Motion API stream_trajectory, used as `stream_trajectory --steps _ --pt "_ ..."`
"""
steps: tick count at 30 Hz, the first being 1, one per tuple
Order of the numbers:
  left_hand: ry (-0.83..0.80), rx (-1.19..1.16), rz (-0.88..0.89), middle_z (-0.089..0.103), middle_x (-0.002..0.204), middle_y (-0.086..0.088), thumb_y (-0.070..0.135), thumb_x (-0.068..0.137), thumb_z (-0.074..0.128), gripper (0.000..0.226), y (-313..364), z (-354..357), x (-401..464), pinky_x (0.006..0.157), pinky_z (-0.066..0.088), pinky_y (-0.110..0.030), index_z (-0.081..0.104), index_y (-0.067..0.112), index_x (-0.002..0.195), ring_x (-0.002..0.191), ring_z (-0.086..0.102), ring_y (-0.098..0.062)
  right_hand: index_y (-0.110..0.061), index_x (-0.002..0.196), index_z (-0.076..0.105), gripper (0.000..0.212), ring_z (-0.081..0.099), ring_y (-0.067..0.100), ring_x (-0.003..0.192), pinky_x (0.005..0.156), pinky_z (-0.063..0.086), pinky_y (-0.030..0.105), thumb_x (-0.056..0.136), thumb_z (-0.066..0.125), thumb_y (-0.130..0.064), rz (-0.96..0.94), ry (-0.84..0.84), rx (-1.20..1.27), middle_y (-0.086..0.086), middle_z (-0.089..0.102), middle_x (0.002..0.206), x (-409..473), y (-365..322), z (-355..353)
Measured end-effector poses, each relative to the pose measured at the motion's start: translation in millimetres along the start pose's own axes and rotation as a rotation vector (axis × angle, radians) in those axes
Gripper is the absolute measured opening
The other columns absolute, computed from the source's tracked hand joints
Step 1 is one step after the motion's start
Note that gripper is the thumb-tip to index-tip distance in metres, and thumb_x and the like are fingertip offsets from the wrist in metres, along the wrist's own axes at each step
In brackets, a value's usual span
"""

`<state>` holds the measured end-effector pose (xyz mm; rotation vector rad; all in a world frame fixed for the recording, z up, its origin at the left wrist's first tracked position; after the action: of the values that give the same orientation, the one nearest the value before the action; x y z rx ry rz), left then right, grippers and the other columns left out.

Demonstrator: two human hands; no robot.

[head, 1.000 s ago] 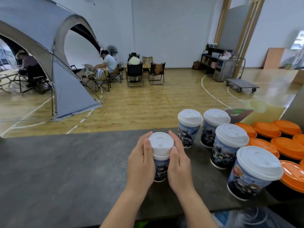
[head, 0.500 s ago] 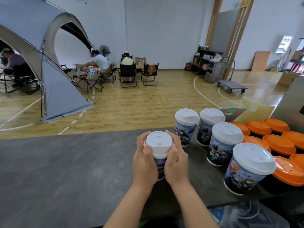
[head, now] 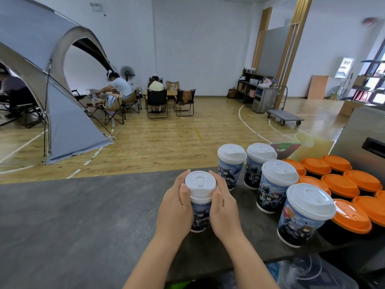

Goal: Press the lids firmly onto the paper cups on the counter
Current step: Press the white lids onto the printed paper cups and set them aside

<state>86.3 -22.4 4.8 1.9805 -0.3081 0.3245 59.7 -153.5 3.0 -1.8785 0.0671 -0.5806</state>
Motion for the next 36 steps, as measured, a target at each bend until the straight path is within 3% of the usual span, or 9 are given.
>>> stream_trajectory --steps 4,7,10,14,16,18,20,23,36 --pt "-0.032 -0.010 -0.012 0.065 0.100 0.020 0.033 0.106 0.030 0.037 -1.3 -10.6 10.0 0.071 0.040 -0.019 0.041 0.034 0.141 0.090 0.060 0.000 -0.029 0.106 0.059 0.027 0.058 -0.009 0.098 0.079 0.042 0.008 0.092 0.036 -0.032 0.026 0.148 0.138 -0.014 0.067 0.103 -5.2 -6.3 -8.2" --pt "0.104 -0.034 -0.005 0.067 0.084 0.018 0.027 0.104 0.045 0.016 -0.6 -18.8 16.7 0.065 0.040 -0.012 0.061 0.028 0.105 0.079 0.061 -0.001 -0.026 0.104 0.056 0.013 0.056 -0.007 0.090 0.074 0.041 0.016 0.097 0.046 -0.029 0.058 0.175 0.132 -0.010 0.064 0.097 -3.2 -5.4 -14.4" --pt "0.132 -0.087 0.003 0.069 0.077 0.016 0.024 0.102 0.051 0.023 4.6 -20.0 16.2 0.064 0.043 -0.014 0.066 0.028 0.086 0.077 0.062 -0.001 -0.031 0.111 0.055 0.021 0.055 -0.005 0.093 0.073 0.040 0.011 0.094 0.046 -0.039 0.052 0.128 0.060 -0.007 0.062 0.103 2.2 0.3 -16.0" --pt "0.091 -0.179 -0.068 0.073 0.093 0.024 0.031 0.105 0.037 0.037 10.6 -12.9 5.5 0.075 0.047 -0.010 0.074 0.031 0.102 0.093 0.063 0.010 -0.033 0.116 0.060 0.045 0.055 0.000 0.111 0.093 0.043 0.021 0.084 0.036 -0.052 -0.001 0.080 0.061 -0.013 0.063 0.117 6.8 2.9 -11.5" --pt "0.033 -0.163 -0.075 0.069 0.108 0.023 0.041 0.104 0.029 0.041 13.1 -3.1 -1.9 0.078 0.042 -0.003 0.066 0.036 0.121 0.103 0.060 0.011 -0.033 0.128 0.057 0.048 0.048 -0.010 0.122 0.101 0.038 0.011 0.088 0.035 -0.048 -0.009 0.035 0.108 -0.023 0.057 0.128 4.8 1.3 -6.6" --pt "0.008 -0.149 -0.062 0.064 0.117 0.019 0.053 0.102 0.023 0.048 12.7 7.9 -8.1 0.081 0.043 -0.005 0.053 0.037 0.136 0.106 0.059 0.006 -0.034 0.133 0.054 0.045 0.045 -0.019 0.121 0.098 0.034 0.003 0.093 0.034 -0.040 -0.022 0.028 0.135 -0.028 0.055 0.129 2.5 0.5 -2.8" --pt "0.045 -0.148 -0.023 0.063 0.124 0.015 0.060 0.100 0.017 0.056 10.3 16.4 -11.7 0.087 0.048 -0.015 0.045 0.036 0.142 0.110 0.061 -0.001 -0.029 0.132 0.056 0.046 0.050 -0.017 0.117 0.095 0.038 0.005 0.095 0.031 -0.044 -0.045 0.073 0.159 -0.023 0.059 0.126 1.5 3.5 -1.1" --pt "0.117 -0.144 0.034 0.063 0.125 0.015 0.060 0.098 0.014 0.059 7.1 23.2 -14.4 0.091 0.051 -0.023 0.045 0.034 0.141 0.113 0.060 -0.001 -0.022 0.130 0.058 0.056 0.057 -0.006 0.115 0.095 0.045 0.013 0.094 0.025 -0.049 -0.079 0.129 0.183 -0.017 0.064 0.121 2.6 10.6 -2.0" --pt "0.141 -0.304 0.047 0.063 0.112 0.025 0.056 0.097 0.019 0.049 -1.4 30.1 -11.2 0.081 0.047 -0.009 0.044 0.036 0.133 0.106 0.061 0.008 -0.019 0.129 0.057 0.051 0.058 -0.003 0.117 0.097 0.044 0.015 0.097 0.024 -0.040 -0.145 0.136 0.156 -0.020 0.062 0.120 6.0 17.9 -3.6"
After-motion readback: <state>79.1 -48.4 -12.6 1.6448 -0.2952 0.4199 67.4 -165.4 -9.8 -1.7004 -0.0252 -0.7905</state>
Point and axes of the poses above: each hand's wrist, its own x-axis towards the middle knuckle, its own z-axis out of the palm, y = z × x, the point moved 5 cm from there along x, towards the middle knuckle
